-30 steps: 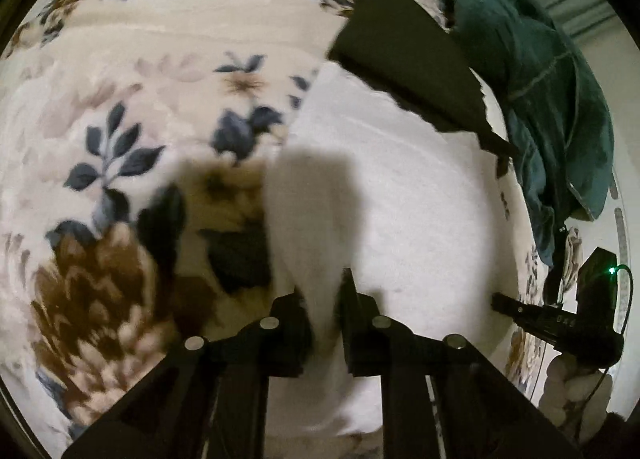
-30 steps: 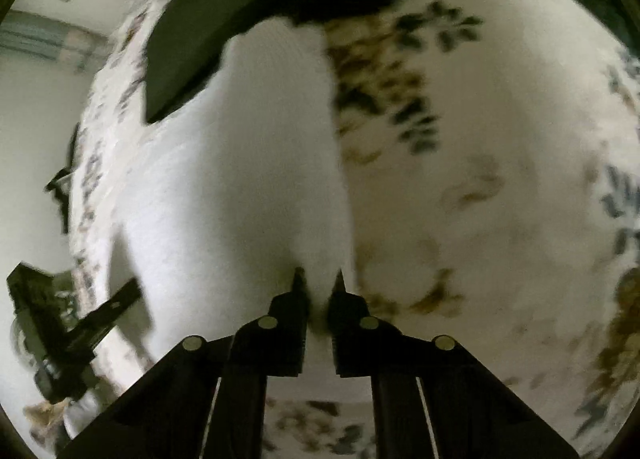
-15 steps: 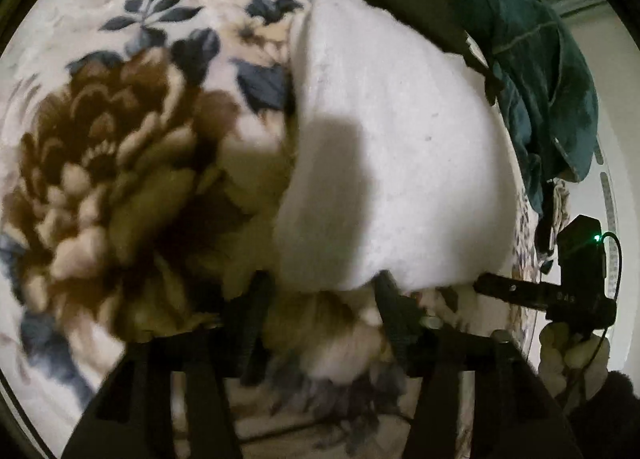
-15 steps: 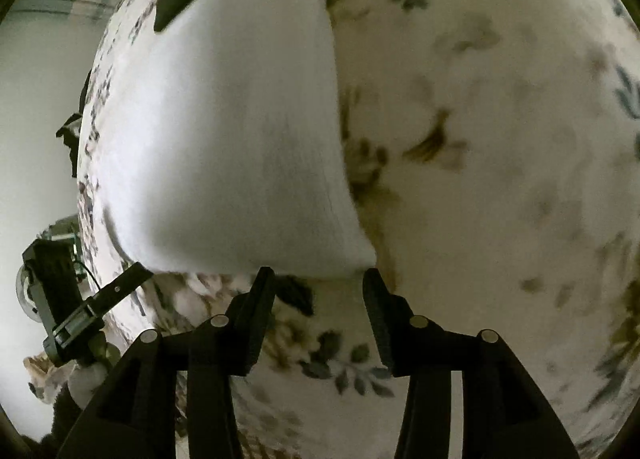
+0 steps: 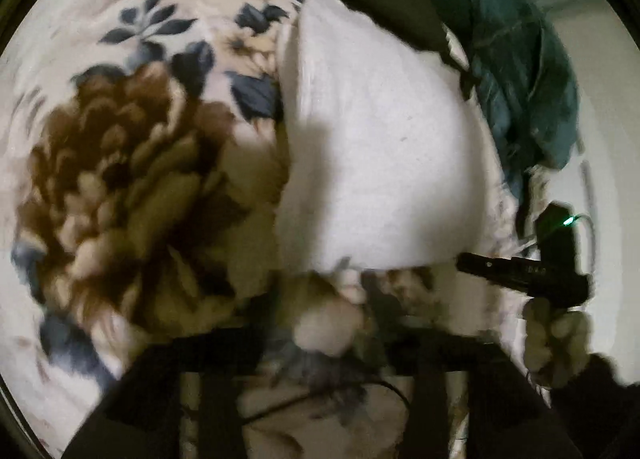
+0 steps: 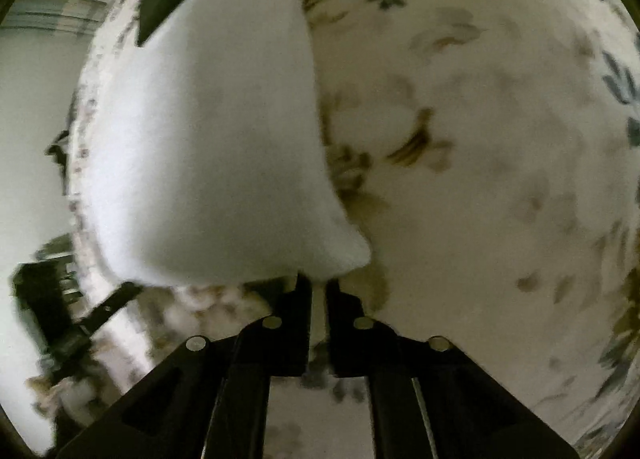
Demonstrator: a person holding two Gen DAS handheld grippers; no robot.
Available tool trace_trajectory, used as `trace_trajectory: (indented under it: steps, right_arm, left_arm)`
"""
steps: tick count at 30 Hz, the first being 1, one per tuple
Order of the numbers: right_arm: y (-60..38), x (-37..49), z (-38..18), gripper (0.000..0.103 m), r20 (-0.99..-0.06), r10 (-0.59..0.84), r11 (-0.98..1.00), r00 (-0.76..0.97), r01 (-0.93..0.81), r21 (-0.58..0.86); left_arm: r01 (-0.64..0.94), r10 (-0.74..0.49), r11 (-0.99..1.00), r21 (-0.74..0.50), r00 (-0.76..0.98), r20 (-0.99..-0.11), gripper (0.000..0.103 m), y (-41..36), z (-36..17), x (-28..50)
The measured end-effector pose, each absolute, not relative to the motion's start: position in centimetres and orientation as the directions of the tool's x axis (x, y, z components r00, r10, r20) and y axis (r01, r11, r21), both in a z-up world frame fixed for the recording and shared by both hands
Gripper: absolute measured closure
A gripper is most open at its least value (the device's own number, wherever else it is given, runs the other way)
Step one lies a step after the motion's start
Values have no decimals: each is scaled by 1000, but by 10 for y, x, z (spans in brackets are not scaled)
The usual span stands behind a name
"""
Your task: Fold small clothes
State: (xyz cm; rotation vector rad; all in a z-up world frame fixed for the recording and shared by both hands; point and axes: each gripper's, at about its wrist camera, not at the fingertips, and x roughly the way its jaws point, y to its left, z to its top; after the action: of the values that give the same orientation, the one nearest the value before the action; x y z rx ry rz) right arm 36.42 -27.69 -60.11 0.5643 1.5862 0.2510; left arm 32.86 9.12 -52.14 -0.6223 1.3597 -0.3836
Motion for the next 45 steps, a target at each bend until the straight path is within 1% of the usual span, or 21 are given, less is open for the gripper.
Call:
trace_trajectory:
  steps: [1, 2, 3, 6, 11, 12, 13, 14, 15, 18, 19, 20, 21, 22, 24, 28, 32, 36, 39, 42, 45]
  right_arm:
    - [-285, 366, -596, 50, -851, 524, 828, 22, 220, 516]
    - [-296, 369, -592, 37, -827, 558, 797, 61, 239, 555]
    - [-304, 375, -592, 32, -806, 585, 770, 86, 251, 586]
    - [-313, 405, -608, 26, -745, 660, 708, 97, 251, 660]
    - [-296, 454, -661, 26, -610, 792, 583, 17, 271, 766]
    - [-289, 462, -672, 26, -574, 818, 557, -14, 264, 787]
    - [-287, 464, -676, 26, -558, 829, 545, -25, 258, 798]
    - [-281, 468, -679, 22, -542, 840, 533, -39, 246, 809]
    - [-276, 471, -680, 22, -520, 853, 516, -48, 235, 824]
    - [-263, 478, -684, 22, -500, 864, 499, -61, 233, 835]
    - [-260, 479, -684, 23, -501, 864, 498, -56, 239, 833]
    - [-257, 480, -683, 26, -502, 864, 497, -46, 241, 833]
    - [-255, 479, -681, 44, -504, 863, 497, -36, 237, 835]
    - [-255, 478, -679, 53, -513, 858, 503, -24, 241, 830]
    - [-258, 474, -669, 60, -529, 848, 514, 0, 241, 824]
    - [-257, 470, -638, 63, -564, 825, 544, 37, 217, 810]
    - [-263, 480, -579, 63, -557, 825, 542, 91, 149, 827]
    - [-272, 512, -514, 63, -550, 818, 546, 167, 77, 835]
    - [-286, 554, -477, 63, -546, 803, 557, 237, 26, 830]
    - [-298, 610, -463, 63, -549, 778, 573, 305, 14, 820]
    - [-306, 668, -485, 63, -567, 756, 588, 326, 40, 808]
  left_arm:
    - [-124, -630, 742, -659, 209, -748, 27, 100, -519, 329]
    - [-156, -652, 703, -694, 249, -716, 22, 108, -519, 332]
    - [-183, -670, 664, -725, 286, -685, 22, 115, -521, 340]
    - [-217, -709, 586, -781, 329, -624, 22, 117, -540, 382]
    - [-202, -755, 572, -795, 248, -607, 22, 92, -583, 447]
    - [-192, -759, 580, -792, 225, -610, 20, 86, -588, 456]
    - [-176, -769, 577, -798, 214, -603, 17, 83, -590, 462]
    - [-168, -776, 572, -803, 207, -596, 12, 81, -589, 466]
    - [-164, -780, 570, -805, 199, -593, 10, 77, -588, 470]
    - [-141, -778, 581, -802, 195, -597, 10, 66, -583, 475]
    - [-133, -778, 580, -804, 203, -595, 11, 64, -581, 475]
    - [-119, -782, 576, -809, 210, -587, 35, 61, -576, 474]
    - [-112, -774, 587, -802, 214, -596, 59, 56, -572, 474]
    - [-104, -769, 591, -800, 227, -598, 59, 55, -567, 473]
    - [-86, -757, 601, -794, 258, -601, 65, 57, -554, 471]
    - [-39, -755, 608, -793, 280, -593, 67, 56, -519, 466]
    - [10, -763, 599, -801, 309, -567, 67, 52, -472, 478]
    - [86, -774, 588, -804, 349, -529, 66, 44, -414, 521]
    - [124, -772, 590, -798, 376, -513, 65, 33, -385, 576]
    - [147, -752, 618, -772, 397, -526, 63, 23, -379, 638]
    - [127, -731, 646, -752, 384, -563, 62, 16, -409, 698]
